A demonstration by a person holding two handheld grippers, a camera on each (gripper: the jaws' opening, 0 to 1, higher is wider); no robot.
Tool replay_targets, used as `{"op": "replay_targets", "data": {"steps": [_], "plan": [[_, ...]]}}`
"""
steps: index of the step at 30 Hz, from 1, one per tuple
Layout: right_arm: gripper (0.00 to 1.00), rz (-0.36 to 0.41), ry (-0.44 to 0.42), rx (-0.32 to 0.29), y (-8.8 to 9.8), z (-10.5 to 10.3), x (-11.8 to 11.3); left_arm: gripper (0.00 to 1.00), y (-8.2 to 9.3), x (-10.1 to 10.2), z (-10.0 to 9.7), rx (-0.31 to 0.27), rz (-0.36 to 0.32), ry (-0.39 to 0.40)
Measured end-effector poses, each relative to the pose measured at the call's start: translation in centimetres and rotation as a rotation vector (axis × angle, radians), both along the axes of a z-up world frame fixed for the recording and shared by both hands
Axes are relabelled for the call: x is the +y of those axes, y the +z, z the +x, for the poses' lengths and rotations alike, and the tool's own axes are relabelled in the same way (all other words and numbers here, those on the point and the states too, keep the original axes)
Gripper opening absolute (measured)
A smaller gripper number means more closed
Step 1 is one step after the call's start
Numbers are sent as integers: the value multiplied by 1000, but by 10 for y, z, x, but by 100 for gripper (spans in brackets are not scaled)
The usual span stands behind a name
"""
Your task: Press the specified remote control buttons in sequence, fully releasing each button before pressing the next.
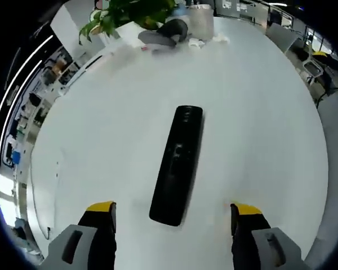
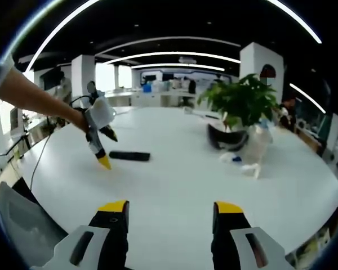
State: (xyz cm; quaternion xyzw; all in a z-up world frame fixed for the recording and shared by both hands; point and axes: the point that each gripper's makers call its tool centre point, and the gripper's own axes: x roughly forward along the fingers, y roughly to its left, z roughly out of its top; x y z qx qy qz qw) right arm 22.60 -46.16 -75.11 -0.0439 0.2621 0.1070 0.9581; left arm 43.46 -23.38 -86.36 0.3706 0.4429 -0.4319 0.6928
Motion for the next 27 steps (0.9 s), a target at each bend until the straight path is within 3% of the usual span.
{"op": "replay_targets", "data": {"steps": [3,10,27], "plan": [[58,0,2,0,0,0,1,85,-4,2,-2,60,-17,27],[57,2,2,4,-1,1,1,78,-9,2,-5,140,-49,44],[57,-1,1,5,-1,1,0,77,-10,0,-5,160,18,21]]}}
